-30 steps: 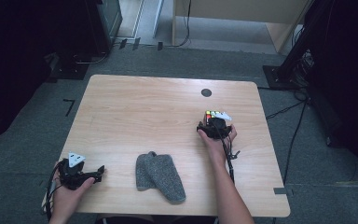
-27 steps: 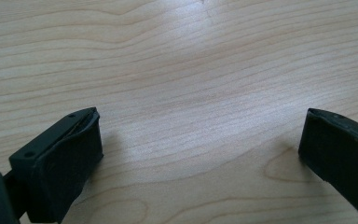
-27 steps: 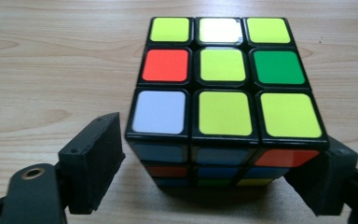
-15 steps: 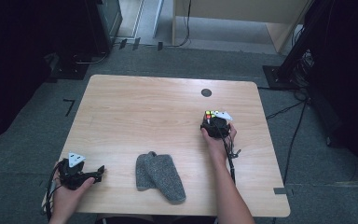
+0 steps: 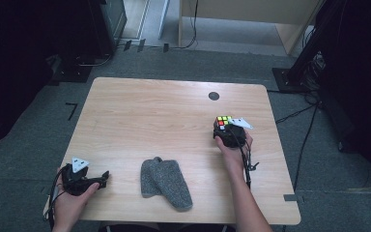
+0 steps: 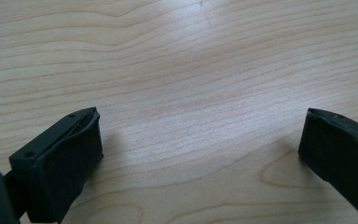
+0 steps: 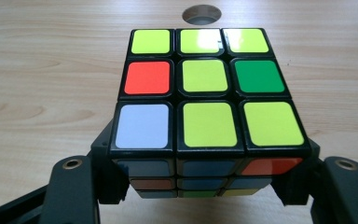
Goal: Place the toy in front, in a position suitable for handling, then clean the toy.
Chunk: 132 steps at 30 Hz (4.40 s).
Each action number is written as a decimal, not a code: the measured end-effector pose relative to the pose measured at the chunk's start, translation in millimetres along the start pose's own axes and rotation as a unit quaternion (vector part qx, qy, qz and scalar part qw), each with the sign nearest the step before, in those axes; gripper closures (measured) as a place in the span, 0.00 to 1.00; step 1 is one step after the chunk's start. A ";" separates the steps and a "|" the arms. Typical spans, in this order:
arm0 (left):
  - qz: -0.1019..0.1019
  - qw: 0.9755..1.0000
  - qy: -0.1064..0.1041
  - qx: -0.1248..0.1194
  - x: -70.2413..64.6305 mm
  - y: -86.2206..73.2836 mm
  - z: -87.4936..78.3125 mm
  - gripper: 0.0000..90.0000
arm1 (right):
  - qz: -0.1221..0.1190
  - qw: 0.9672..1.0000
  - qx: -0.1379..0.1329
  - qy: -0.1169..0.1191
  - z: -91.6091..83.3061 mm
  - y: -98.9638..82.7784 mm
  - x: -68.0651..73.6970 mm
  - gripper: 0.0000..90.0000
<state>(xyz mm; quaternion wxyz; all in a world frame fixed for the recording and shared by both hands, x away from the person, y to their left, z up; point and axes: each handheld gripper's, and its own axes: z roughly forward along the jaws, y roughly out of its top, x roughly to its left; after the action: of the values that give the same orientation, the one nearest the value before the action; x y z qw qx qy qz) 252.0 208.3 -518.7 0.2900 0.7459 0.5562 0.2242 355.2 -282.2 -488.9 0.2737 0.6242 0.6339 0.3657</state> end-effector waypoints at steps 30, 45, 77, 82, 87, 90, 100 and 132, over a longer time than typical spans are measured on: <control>0.012 0.993 -0.107 -0.039 -40.3 18.2 -28.6 0.00 | -0.063 0.994 0.014 0.092 -114.3 -66.3 10.4 0.38; 0.094 0.971 -0.215 -0.049 -128.2 74.0 -20.8 0.06 | -0.092 0.990 0.003 0.105 -140.5 -80.6 43.9 0.38; 0.127 0.957 -0.254 -0.050 -155.3 53.5 0.1 0.82 | -0.170 0.971 0.009 0.171 -129.7 -108.5 64.4 0.38; 0.139 0.940 -0.286 -0.122 -160.5 64.6 -32.9 0.82 | -0.175 0.966 0.011 0.192 -128.1 -110.7 74.0 0.38; 0.239 0.931 -0.228 -0.155 -193.2 58.8 -53.7 0.82 | -0.185 0.958 0.014 0.219 -127.3 -109.5 98.5 0.38; 0.259 0.922 -0.233 -0.171 -197.5 58.6 -63.1 0.82 | -0.189 0.958 0.017 0.214 -125.4 -109.8 104.6 0.38; 0.271 0.908 -0.274 -0.168 -200.3 60.2 -64.4 0.77 | -0.231 0.950 -0.002 0.208 -130.4 -115.0 119.9 0.38; 0.217 0.909 -0.299 -0.193 -189.2 65.9 -73.6 0.77 | -0.227 0.945 -0.060 0.229 -144.8 -109.9 116.5 0.38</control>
<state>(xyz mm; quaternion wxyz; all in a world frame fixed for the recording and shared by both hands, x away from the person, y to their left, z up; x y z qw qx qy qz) 196.6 26.2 -422.2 0.5250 0.8100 0.2134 0.1507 165.6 -179.2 -480.3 0.2340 0.3458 0.7815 0.4637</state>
